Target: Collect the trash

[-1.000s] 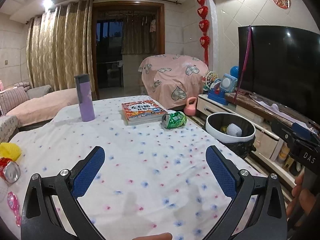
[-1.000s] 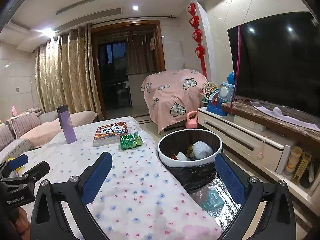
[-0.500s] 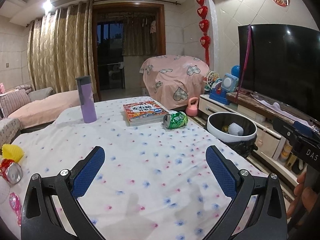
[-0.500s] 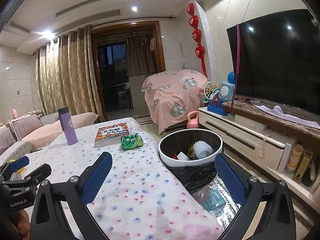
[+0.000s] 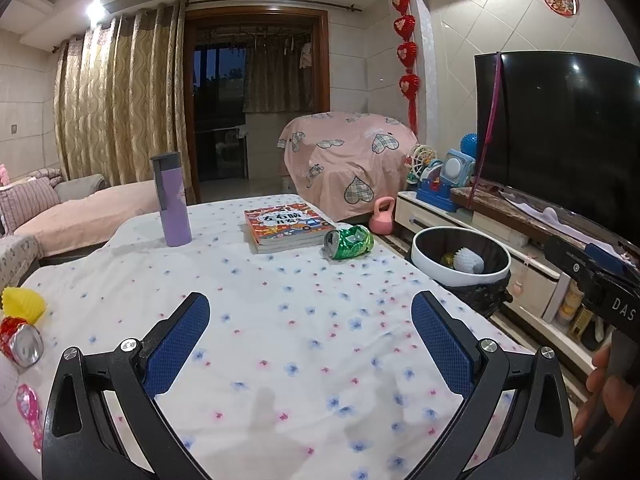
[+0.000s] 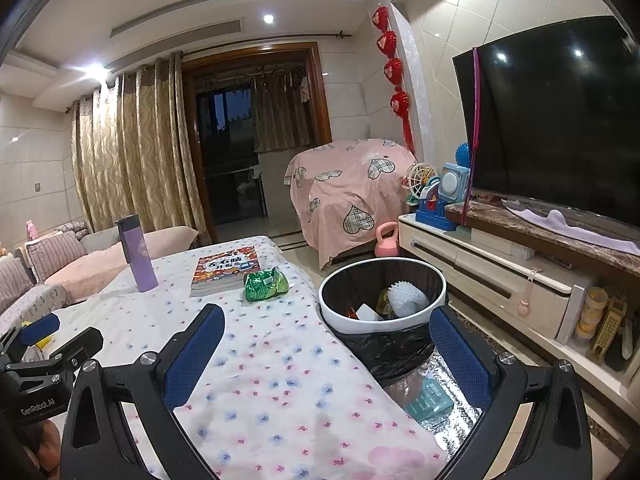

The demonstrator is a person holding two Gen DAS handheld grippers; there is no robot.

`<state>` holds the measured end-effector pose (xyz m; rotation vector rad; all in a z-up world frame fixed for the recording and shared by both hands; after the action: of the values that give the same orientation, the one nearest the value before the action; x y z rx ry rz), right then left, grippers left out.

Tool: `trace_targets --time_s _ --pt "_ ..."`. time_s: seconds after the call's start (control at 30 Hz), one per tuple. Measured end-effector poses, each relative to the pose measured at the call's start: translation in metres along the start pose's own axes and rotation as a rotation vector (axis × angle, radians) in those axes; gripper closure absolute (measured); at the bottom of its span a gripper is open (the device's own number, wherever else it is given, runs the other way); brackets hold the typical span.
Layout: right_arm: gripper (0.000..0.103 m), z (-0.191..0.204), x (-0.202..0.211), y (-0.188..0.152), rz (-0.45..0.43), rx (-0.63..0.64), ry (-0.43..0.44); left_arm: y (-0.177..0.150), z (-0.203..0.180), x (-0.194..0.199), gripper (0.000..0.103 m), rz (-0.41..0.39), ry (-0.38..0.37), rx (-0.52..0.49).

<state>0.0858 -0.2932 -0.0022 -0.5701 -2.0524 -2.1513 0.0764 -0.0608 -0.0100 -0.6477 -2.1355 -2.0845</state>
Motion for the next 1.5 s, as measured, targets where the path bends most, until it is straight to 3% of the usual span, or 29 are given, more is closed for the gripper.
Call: trace_targets --time_s 1.5 --pt "0.0 0.0055 0.0057 0.0064 -0.01 -0.007 0.014 0.0007 -0.0073 -0.0002 0.0 0.007 -0.018 -0.01"
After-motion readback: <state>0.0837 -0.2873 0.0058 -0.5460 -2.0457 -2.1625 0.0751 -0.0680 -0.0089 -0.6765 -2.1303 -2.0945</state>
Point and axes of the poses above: each gripper's, at about its wrist camera, not at the fingertips, and x roughly against the way its jaws point, z to its left, y to its top, the point moved 6 cm from there along -x, roughly the way its jaws point, and after that the axes turned 12 degrees about -y, right-handed, at the moved point
